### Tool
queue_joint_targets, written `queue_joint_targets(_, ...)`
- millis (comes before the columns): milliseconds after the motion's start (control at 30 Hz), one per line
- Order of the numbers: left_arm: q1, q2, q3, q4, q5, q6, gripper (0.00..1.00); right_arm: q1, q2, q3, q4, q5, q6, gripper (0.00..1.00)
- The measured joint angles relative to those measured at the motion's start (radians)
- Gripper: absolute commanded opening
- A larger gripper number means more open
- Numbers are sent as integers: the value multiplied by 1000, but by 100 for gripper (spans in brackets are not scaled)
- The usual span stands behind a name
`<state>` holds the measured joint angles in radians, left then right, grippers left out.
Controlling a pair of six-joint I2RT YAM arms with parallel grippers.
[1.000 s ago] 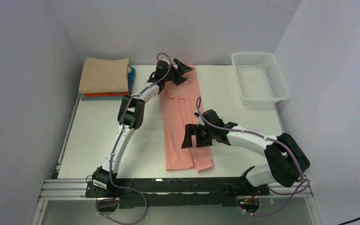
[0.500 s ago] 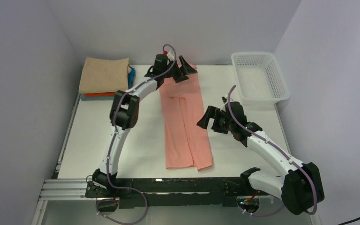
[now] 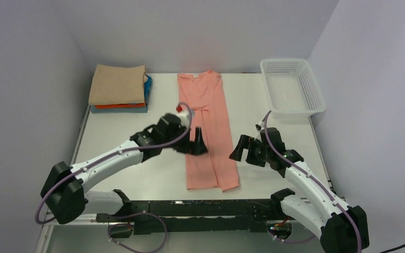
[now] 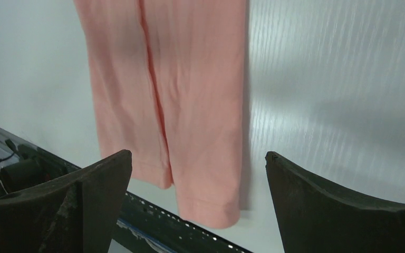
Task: Fold and stack the t-shirts
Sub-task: Rotate the tshirt 90 degrees, then grab the bottom of the folded rectangular tshirt with both arms
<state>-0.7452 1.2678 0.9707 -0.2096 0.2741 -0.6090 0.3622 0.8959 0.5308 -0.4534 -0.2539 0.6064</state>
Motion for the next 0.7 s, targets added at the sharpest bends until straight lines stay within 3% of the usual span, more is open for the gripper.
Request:
queue_joint_targets(100, -89, 1, -165, -128, -103, -26, 91, 0, -29, -29, -32, -20, -12, 96)
queue_joint_targets(233, -190, 3, -243, -261, -156, -68, 80, 0, -45, -77, -37, -72, -15, 89)
queue_joint_targets(333, -208, -3, -260, -254, -159, -93, 69, -1, -36, -116, -35, -111, -13, 85)
queue_joint_targets(600, -211, 85, -290, -197, -139, -122, 59, -1, -32, -170, -41, -169, -2, 70)
queue_joint_targets(700, -211, 122, -301, -179, -123, -136, 47, -1, -32, -176, -51, -176, -5, 67)
